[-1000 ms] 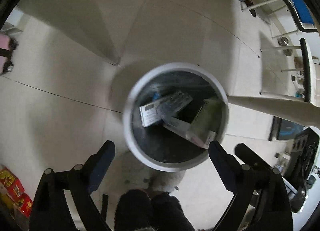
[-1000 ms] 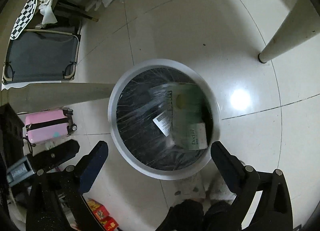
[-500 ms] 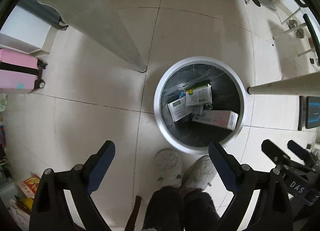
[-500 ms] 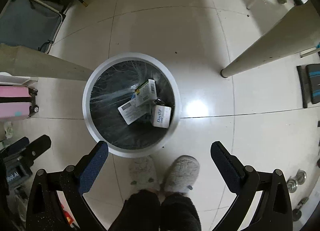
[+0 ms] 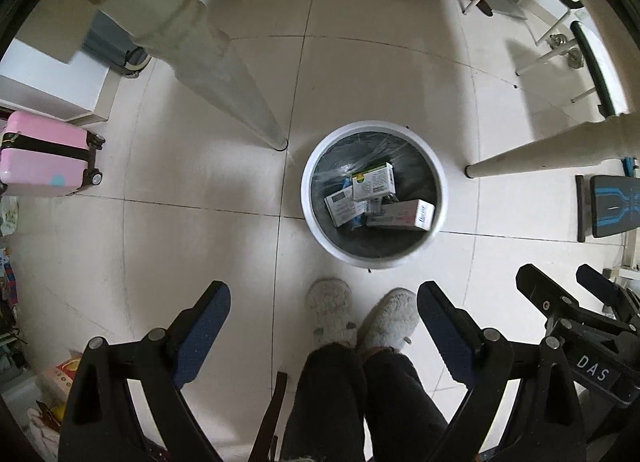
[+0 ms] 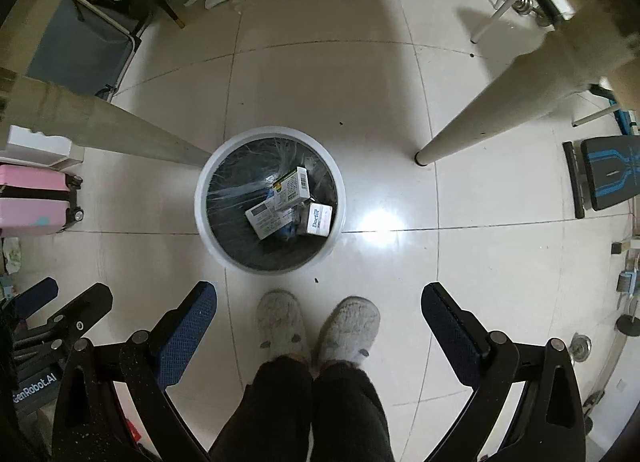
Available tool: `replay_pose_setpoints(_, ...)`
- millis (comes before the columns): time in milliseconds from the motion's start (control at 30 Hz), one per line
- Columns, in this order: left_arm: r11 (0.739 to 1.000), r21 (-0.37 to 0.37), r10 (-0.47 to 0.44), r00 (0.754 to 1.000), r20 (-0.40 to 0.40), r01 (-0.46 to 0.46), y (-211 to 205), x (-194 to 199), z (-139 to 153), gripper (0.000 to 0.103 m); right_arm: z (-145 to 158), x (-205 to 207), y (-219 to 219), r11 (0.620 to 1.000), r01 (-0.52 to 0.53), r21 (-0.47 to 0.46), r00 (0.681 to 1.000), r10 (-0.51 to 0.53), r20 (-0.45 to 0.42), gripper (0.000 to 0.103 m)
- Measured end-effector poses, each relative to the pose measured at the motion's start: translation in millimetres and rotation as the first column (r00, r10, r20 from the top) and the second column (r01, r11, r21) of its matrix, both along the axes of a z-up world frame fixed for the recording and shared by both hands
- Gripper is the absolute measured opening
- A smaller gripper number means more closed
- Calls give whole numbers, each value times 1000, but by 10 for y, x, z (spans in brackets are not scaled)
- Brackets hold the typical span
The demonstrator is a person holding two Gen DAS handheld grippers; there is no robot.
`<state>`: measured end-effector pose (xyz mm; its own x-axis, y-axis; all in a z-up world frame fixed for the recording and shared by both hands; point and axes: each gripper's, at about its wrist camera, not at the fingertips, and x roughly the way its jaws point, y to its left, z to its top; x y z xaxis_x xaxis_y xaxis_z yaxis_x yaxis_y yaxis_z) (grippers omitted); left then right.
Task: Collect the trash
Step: 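Move both tools back over the table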
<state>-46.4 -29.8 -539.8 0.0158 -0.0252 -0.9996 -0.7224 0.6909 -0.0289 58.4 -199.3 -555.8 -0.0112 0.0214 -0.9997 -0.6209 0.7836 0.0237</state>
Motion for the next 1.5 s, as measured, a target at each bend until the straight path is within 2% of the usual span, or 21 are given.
replay_pose_setpoints(133,1000,8,-9,1000,12,9,-36,-88,444,95,466,-102,-55,1000,-1,9,1000,1,-2,103)
replay_pose_setpoints(467,997,64,-34,998,53,31,8,-297,1597,95,1927,-289,-68,998,17,64,1000,-18,16,103)
replay_pose_setpoints(600,991,133,-35,996,80,24,147,-279,2069,95,2427,-258,0,992,47,118,999,-48,12,103)
replay_pose_setpoints(733,982,190,-17,993,120,-6,411,-81,2397,95,2874,-32,174,978,89,191,996,-93,12,103)
replay_pose_setpoints(867,969,244,1,991,137,-34,764,237,2627,95,3230,475,456,964,122,237,992,-128,10,103)
replay_pose_setpoints(1000,960,273,14,989,146,-54,1099,700,2752,95,3369,1091,741,966,107,237,993,-117,27,103)
replay_pose_setpoints(1067,954,298,-14,989,146,-30,1222,1018,2777,95,3393,1538,944,974,73,215,995,-84,45,103)
replay_pose_setpoints(1100,948,319,-45,990,130,1,1317,1309,2747,95,3392,1768,1059,978,49,203,997,-61,54,103)
replay_pose_setpoints(1167,931,363,-87,991,104,43,1443,1653,2708,96,3381,2238,1330,984,-22,178,997,9,71,103)
replay_pose_setpoints(1233,906,415,-119,991,62,83,1650,2164,2598,96,3349,2714,1628,985,-101,136,991,88,100,103)
replay_pose_setpoints(1300,903,418,-127,991,44,97,1863,2492,2484,96,3277,3214,1983,977,-198,80,975,187,122,103)
replay_pose_setpoints(1400,909,403,-120,993,10,106,2172,2989,2232,96,3118,3892,2517,939,-342,-26,927,342,153,103)
replay_pose_setpoints(1500,911,395,-124,992,-10,118,2353,3322,2043,96,2917,4383,3022,866,-485,-124,849,500,172,102)
